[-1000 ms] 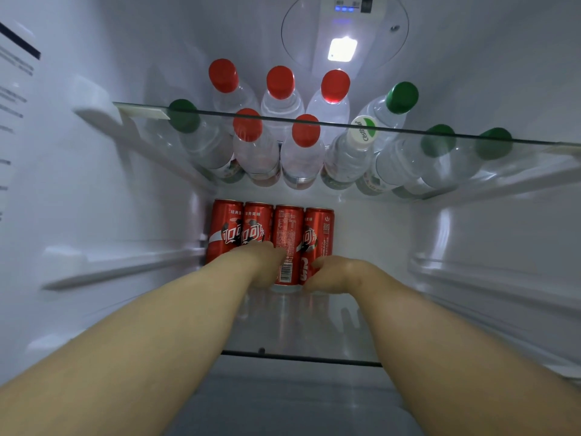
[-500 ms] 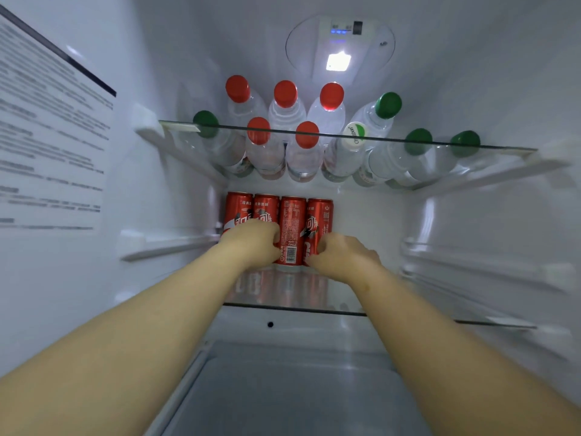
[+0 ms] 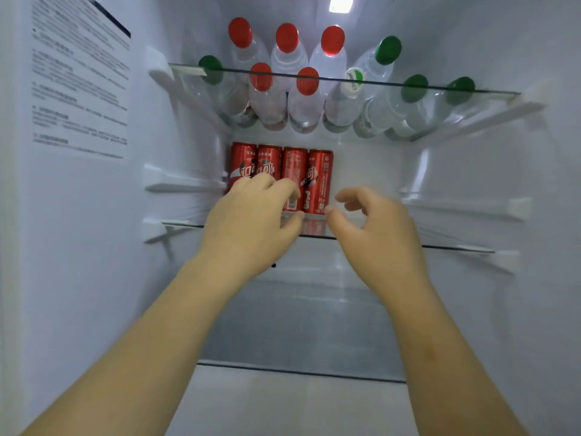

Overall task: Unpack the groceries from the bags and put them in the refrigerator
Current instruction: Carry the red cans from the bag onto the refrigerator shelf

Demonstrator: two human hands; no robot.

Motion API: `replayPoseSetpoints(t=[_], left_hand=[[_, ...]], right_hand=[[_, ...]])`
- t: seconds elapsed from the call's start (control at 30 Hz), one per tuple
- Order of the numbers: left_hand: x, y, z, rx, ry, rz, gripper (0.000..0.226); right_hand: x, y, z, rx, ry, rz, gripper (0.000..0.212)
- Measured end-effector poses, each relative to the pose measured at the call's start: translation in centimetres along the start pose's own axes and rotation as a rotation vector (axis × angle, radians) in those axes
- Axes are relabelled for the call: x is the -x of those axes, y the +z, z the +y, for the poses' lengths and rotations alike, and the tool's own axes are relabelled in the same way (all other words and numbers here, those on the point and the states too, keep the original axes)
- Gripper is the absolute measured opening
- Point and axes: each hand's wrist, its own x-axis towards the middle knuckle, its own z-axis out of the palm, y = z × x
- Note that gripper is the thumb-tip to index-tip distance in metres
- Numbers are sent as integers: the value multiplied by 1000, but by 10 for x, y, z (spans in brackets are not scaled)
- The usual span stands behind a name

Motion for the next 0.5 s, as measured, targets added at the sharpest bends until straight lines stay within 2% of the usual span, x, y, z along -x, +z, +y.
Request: replayPoseSetpoints(t=[0.1,0.17,0.3,0.4,0.5], left_hand=[[32,-2,10,-6,50,-3,37],[53,4,14,12,32,-52,40],[89,22,19,134,6,-162,40],[116,36,23,219,-18,-243,36],[144,49,27,293,6,-341,38]], right_hand=[[37,2,5,-12,-41,47,28],[61,7,15,11,-19,15,30],[101,20,36,72,100,-66,27],[132,25,44,124,203,-124,33],[168,24,48,194,307,-110,35]])
